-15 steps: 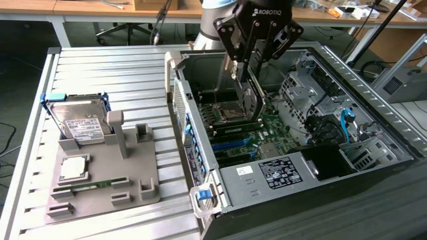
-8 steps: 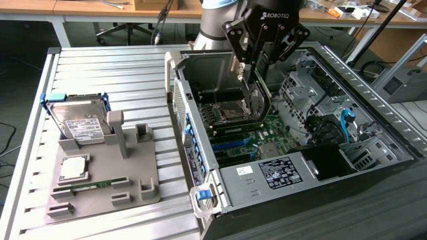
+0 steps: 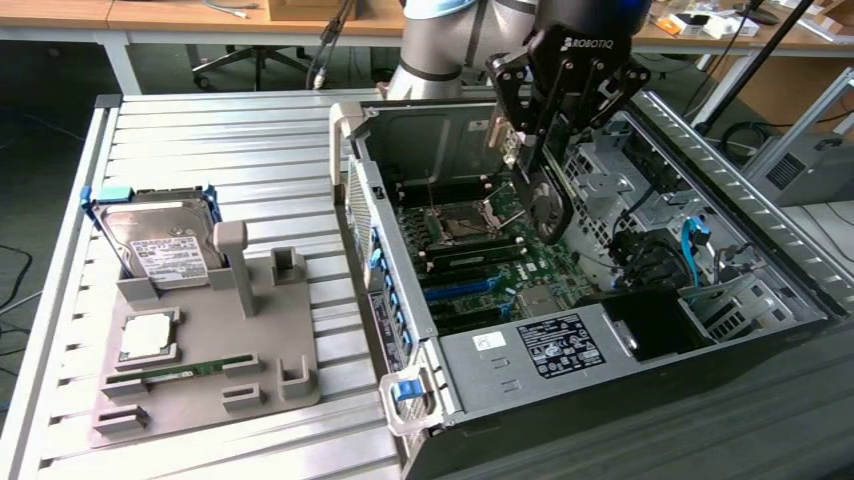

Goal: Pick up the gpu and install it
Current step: 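Pick up the gpu and move the gpu toward the slot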

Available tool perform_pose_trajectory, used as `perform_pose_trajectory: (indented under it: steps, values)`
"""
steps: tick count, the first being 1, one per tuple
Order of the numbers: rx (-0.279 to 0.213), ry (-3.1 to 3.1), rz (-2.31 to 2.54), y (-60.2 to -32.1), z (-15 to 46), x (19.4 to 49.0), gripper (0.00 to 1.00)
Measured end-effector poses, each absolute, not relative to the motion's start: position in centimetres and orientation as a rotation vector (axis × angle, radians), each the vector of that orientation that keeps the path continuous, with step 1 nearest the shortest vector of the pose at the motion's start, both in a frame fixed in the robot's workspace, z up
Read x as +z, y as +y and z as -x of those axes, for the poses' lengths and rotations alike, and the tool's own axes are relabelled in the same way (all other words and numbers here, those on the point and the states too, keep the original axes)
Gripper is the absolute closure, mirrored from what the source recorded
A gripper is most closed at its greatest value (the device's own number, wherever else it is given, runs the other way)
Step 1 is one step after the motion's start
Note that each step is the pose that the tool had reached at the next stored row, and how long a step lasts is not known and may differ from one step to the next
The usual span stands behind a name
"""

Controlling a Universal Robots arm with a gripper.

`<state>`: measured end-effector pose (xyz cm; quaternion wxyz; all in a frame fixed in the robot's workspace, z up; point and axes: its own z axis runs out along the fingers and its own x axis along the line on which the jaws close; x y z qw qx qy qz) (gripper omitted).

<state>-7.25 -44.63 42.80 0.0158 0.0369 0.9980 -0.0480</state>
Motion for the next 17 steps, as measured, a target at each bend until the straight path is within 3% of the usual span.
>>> perform_pose_trajectory:
  steps: [7,10,17]
  values:
    - [-0.185,3.102,-0.114,-44.4,3.8,42.3,0.73]
    - [-0.208,3.1,-0.114,-43.0,1.6,42.0,0.73]
    - [-0.195,3.101,-0.114,-41.8,1.1,41.8,0.73]
